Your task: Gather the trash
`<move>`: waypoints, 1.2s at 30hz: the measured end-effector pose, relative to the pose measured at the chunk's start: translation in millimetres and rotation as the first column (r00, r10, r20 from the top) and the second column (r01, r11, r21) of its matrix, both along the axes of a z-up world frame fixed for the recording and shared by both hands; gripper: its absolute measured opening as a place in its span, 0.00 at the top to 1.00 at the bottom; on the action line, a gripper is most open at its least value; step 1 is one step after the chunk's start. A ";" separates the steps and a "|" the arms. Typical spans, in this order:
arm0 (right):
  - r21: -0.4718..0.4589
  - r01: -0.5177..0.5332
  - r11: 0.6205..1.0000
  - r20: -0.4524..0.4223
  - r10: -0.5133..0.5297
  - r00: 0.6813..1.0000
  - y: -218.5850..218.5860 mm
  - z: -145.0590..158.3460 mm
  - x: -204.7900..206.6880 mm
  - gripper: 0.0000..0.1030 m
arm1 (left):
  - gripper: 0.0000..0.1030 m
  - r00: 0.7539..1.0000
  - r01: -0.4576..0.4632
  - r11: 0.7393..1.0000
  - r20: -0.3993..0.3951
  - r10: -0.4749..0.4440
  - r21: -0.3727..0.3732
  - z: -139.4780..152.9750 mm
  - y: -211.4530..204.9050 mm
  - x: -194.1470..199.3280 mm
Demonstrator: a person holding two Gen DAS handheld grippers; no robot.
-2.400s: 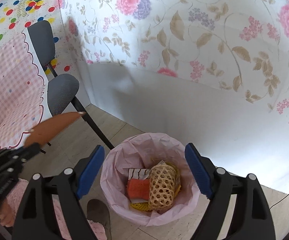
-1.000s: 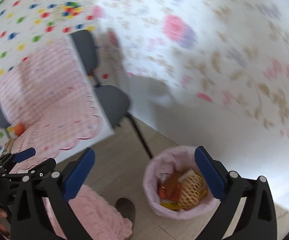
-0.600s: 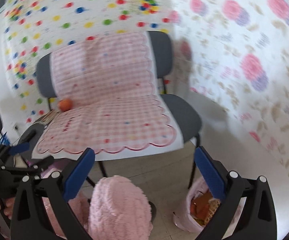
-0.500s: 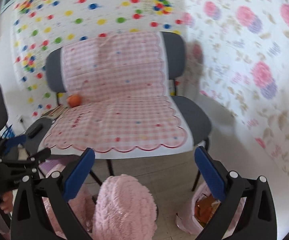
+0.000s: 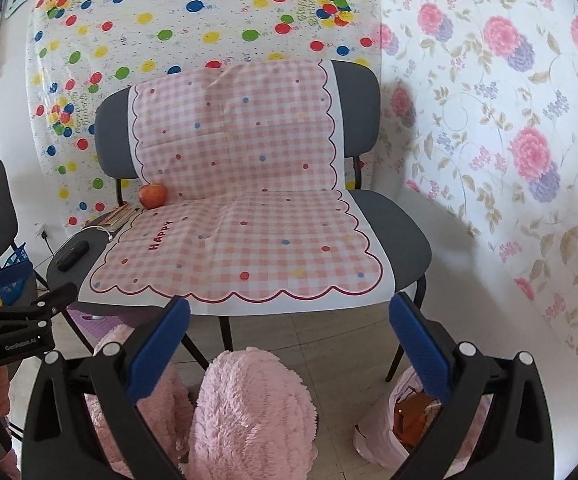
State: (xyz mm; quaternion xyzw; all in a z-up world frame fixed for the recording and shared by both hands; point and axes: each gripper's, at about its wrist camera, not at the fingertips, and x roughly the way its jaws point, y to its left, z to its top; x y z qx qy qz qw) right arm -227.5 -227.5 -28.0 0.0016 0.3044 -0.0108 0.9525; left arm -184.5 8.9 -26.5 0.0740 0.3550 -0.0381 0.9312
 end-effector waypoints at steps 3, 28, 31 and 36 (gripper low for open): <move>0.000 0.007 1.000 0.004 -0.007 1.000 -1.8 0.7 0.8 0.05 | 0.12 1.000 0.001 1.000 0.003 -0.001 -0.004 1.2 0.5 2.9; 0.008 0.017 1.000 -0.004 -0.017 1.000 -3.1 -4.7 7.8 0.05 | 0.12 1.000 -0.003 1.000 0.004 0.003 -0.018 2.4 3.4 8.0; 0.010 0.018 1.000 -0.004 -0.018 1.000 -3.6 -4.4 7.9 0.05 | 0.12 1.000 -0.004 1.000 0.005 0.004 -0.017 2.3 3.1 8.1; 0.011 0.022 1.000 -0.002 -0.022 1.000 -3.8 -3.7 7.0 0.05 | 0.12 1.000 -0.003 1.000 0.003 0.003 -0.017 1.7 2.5 8.3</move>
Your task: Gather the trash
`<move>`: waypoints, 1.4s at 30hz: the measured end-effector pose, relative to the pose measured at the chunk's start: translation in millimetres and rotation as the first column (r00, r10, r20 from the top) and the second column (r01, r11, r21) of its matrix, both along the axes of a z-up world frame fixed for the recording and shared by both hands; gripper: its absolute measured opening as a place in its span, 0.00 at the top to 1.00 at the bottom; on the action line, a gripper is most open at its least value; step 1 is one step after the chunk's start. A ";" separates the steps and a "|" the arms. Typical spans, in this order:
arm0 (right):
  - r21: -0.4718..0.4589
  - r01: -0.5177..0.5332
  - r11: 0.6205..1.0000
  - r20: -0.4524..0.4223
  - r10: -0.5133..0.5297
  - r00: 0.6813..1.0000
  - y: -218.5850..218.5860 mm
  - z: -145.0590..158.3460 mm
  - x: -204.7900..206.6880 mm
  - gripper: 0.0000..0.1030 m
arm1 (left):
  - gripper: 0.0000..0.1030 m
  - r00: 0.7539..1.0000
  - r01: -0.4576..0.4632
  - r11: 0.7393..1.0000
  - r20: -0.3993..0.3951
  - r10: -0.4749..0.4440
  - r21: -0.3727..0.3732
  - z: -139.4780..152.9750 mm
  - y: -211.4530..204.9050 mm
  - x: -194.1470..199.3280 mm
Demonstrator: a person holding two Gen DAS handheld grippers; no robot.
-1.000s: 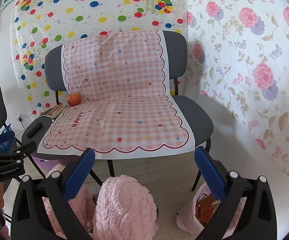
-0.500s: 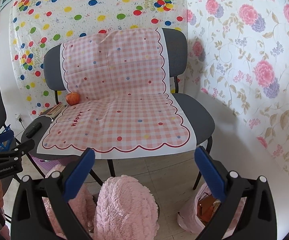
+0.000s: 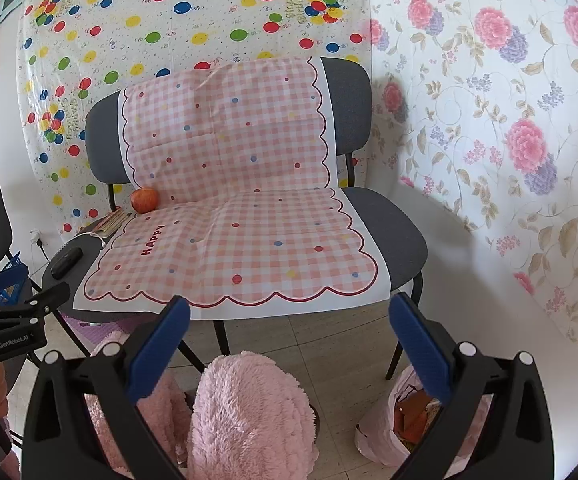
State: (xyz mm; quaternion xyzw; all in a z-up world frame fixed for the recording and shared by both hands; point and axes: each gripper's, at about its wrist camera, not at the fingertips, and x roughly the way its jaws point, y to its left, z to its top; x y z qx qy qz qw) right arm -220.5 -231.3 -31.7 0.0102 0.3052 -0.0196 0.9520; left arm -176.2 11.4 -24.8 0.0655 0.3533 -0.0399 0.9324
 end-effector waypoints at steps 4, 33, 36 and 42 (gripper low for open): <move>0.002 0.001 1.000 -0.001 -0.001 1.000 -0.1 0.1 -0.5 0.05 | 0.12 1.000 -0.003 1.000 -0.001 0.003 0.000 -0.3 -1.0 -0.3; 0.003 0.003 1.000 -0.002 -0.003 1.000 -1.3 1.0 -0.4 0.05 | 0.12 1.000 -0.006 1.000 0.002 0.006 -0.001 -0.4 -3.3 1.5; 0.005 0.003 1.000 -0.002 -0.003 1.000 -2.5 1.2 -0.3 0.05 | 0.12 1.000 -0.004 1.000 0.000 0.004 -0.001 -0.6 -3.4 2.0; 0.008 0.008 1.000 -0.009 -0.008 1.000 -2.7 -1.1 3.1 0.05 | 0.12 1.000 0.013 1.000 -0.017 -0.013 -0.013 -4.2 0.2 10.0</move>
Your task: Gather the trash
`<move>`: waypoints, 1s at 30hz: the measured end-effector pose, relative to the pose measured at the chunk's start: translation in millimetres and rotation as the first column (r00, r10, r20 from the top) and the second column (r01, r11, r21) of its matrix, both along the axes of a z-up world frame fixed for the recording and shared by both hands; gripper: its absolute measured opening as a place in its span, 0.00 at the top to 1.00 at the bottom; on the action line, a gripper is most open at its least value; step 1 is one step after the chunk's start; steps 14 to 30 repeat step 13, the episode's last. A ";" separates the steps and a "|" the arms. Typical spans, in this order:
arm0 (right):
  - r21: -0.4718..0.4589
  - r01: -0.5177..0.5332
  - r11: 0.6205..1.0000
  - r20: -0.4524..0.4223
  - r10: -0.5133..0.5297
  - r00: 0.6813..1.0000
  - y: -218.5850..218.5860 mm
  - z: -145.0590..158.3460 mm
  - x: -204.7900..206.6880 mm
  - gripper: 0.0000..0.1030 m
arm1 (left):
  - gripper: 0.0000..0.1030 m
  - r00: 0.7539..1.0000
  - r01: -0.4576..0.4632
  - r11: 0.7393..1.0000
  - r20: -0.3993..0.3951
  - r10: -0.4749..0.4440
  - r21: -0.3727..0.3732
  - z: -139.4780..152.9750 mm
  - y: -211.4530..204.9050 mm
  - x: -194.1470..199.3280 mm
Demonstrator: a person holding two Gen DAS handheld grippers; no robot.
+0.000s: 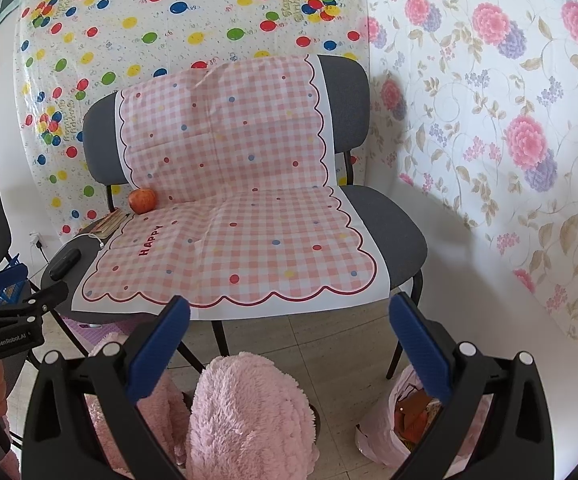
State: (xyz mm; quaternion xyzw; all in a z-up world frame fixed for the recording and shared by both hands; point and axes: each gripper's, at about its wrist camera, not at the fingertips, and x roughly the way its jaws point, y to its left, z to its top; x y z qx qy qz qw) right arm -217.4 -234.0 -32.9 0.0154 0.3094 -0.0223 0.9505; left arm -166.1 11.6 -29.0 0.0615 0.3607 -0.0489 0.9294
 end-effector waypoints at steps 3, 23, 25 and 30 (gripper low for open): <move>0.010 0.006 1.000 -0.014 -0.006 1.000 -1.1 -5.5 7.8 0.05 | 0.12 1.000 0.010 1.000 -0.010 -0.010 -0.010 -7.4 1.3 5.2; 0.035 0.022 0.999 -0.105 -0.018 0.994 -10.6 -42.8 61.5 0.05 | 0.12 0.986 -0.023 0.999 -0.163 0.018 -0.027 -68.7 17.5 66.4; 0.035 0.022 0.999 -0.105 -0.018 0.994 -10.6 -42.8 61.5 0.05 | 0.12 0.986 -0.023 0.999 -0.163 0.018 -0.027 -68.7 17.5 66.4; 0.035 0.022 0.999 -0.105 -0.018 0.994 -10.6 -42.8 61.5 0.05 | 0.12 0.986 -0.023 0.999 -0.163 0.018 -0.027 -68.7 17.5 66.4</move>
